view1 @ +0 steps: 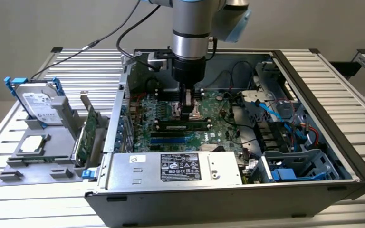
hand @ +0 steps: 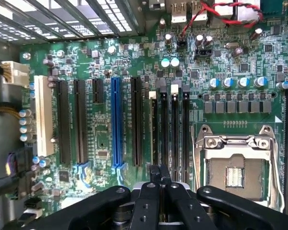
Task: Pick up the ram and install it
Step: 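Press down the ram until it locks into place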
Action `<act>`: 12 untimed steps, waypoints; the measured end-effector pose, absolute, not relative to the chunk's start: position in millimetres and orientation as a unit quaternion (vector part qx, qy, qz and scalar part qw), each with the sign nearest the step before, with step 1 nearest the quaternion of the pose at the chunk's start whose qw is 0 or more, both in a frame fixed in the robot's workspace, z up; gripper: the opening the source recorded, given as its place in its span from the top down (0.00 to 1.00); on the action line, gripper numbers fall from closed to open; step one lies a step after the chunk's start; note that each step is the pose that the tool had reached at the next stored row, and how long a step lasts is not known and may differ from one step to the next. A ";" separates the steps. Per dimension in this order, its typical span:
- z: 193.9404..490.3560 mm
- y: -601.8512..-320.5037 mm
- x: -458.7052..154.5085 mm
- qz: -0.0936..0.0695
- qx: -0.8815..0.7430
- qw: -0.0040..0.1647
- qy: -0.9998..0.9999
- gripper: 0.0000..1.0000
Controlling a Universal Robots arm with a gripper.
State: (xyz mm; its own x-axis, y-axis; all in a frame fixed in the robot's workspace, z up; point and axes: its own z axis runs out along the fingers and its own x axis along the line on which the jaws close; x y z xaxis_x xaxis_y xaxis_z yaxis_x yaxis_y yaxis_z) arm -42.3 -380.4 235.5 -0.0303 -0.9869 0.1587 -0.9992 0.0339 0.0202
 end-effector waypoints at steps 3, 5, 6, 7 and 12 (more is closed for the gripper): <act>238.2 -380.3 -42.3 0.048 0.693 0.064 -0.716 0.89; 238.2 -380.3 -42.2 0.048 0.693 0.064 -0.716 0.89; 238.3 -380.4 -42.2 0.048 0.693 0.064 -0.716 0.89; 238.3 -380.3 -42.2 0.048 0.693 0.064 -0.716 0.89; 238.3 -380.4 -42.2 0.048 0.693 0.064 -0.716 0.89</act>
State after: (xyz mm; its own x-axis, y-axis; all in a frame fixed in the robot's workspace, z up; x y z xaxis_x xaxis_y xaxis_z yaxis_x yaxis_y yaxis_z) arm -42.2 -380.4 238.3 -0.0304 -0.9869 0.1587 -0.9992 0.0341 0.0203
